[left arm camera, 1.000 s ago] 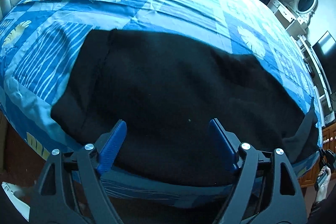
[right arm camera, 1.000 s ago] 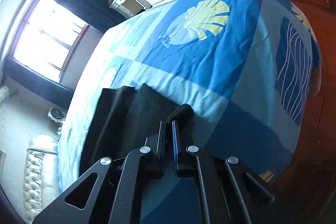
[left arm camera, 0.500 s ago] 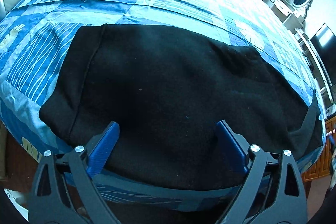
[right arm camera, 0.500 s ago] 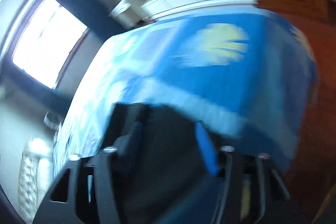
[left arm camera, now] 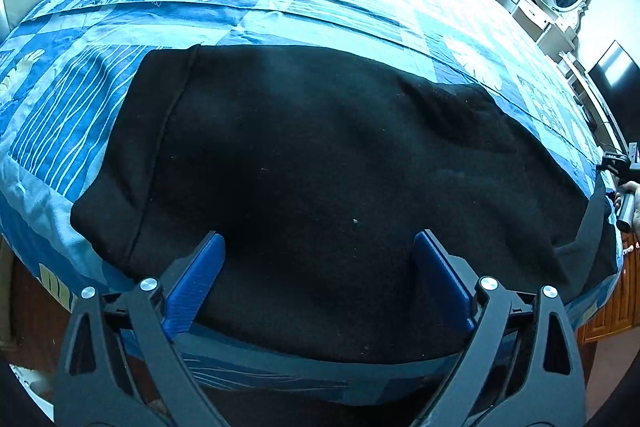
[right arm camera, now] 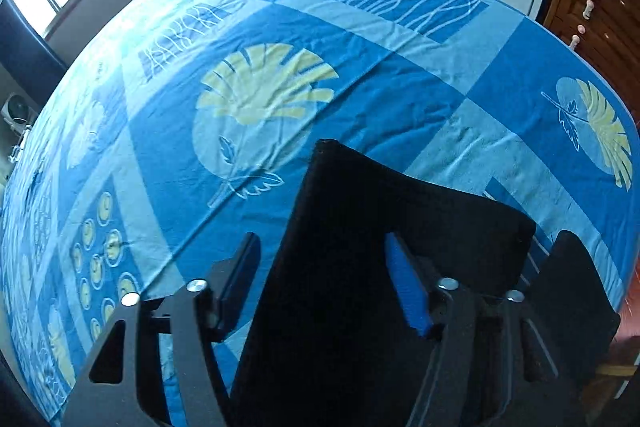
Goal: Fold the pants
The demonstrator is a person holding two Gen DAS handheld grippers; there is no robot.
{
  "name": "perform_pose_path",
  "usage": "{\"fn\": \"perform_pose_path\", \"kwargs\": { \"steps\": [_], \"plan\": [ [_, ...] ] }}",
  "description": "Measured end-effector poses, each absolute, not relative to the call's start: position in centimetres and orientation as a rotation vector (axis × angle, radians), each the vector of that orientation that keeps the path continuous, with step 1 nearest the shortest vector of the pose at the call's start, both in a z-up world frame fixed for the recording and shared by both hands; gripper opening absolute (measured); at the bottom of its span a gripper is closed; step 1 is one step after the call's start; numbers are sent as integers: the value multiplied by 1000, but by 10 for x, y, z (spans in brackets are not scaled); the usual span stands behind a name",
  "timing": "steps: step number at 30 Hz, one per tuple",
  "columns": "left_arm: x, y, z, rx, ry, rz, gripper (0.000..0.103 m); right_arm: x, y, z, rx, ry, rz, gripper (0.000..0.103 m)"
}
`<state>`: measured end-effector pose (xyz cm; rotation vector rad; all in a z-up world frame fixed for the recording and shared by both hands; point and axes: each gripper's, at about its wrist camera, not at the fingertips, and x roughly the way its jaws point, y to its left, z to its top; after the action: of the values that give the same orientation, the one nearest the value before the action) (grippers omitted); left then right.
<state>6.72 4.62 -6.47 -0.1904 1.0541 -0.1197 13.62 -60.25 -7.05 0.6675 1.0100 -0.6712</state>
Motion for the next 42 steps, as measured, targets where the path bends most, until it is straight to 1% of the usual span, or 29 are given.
{"fn": "perform_pose_path", "kwargs": {
  "steps": [1, 2, 4, 7, 10, 14, 17, 20, 22, 28, 31, 33, 35, 37, 38, 39, 42],
  "plan": [
    [67, 46, -65, -188, 1054, -119, 95, 134, -604, -68, 688, 997, -644, 24],
    [67, 45, -65, -186, 1053, -119, 95, 123, -607, -65, 742, 970, -595, 8],
    [67, 45, -65, -181, 1051, -118, 96, 105, -610, -54, 789, 893, -557, 8],
    [66, 44, -65, -182, 1049, -113, 96, 52, -612, -29, 838, 752, -486, 8],
    [65, 44, -65, -183, 1049, -110, 96, -21, -614, -14, 913, 628, -462, 8],
    [64, 43, -64, -184, 1049, -100, 96, -101, -613, -27, 1010, 544, -489, 8],
    [62, 42, -64, -185, 1049, -93, 96, -147, -614, -62, 1112, 546, -514, 7],
    [62, 42, -64, -178, 1052, -88, 96, -164, -617, -99, 1206, 567, -521, 7],
    [62, 42, -65, -176, 1054, -86, 96, -166, -618, -111, 1238, 556, -509, 7],
    [62, 41, -64, -180, 1060, -75, 96, -158, -616, -94, 1136, 545, -559, 6],
    [63, 40, -65, -169, 1062, -76, 96, -158, -627, -109, 1196, 559, -573, 6],
    [64, 40, -66, -164, 1063, -82, 97, -163, -630, -113, 1257, 529, -546, 6],
    [64, 41, -66, -167, 1064, -86, 97, -170, -630, -113, 1319, 475, -524, 10],
    [64, 41, -66, -166, 1066, -91, 97, -173, -625, -111, 1347, 451, -491, 23],
    [64, 41, -66, -165, 1067, -94, 97, -172, -621, -110, 1357, 445, -467, 32],
    [64, 41, -66, -164, 1067, -98, 97, -170, -616, -109, 1361, 447, -445, 35],
    [63, 42, -65, -161, 1067, -108, 97, -156, -594, -108, 1374, 471, -357, 36]
  ]
}}
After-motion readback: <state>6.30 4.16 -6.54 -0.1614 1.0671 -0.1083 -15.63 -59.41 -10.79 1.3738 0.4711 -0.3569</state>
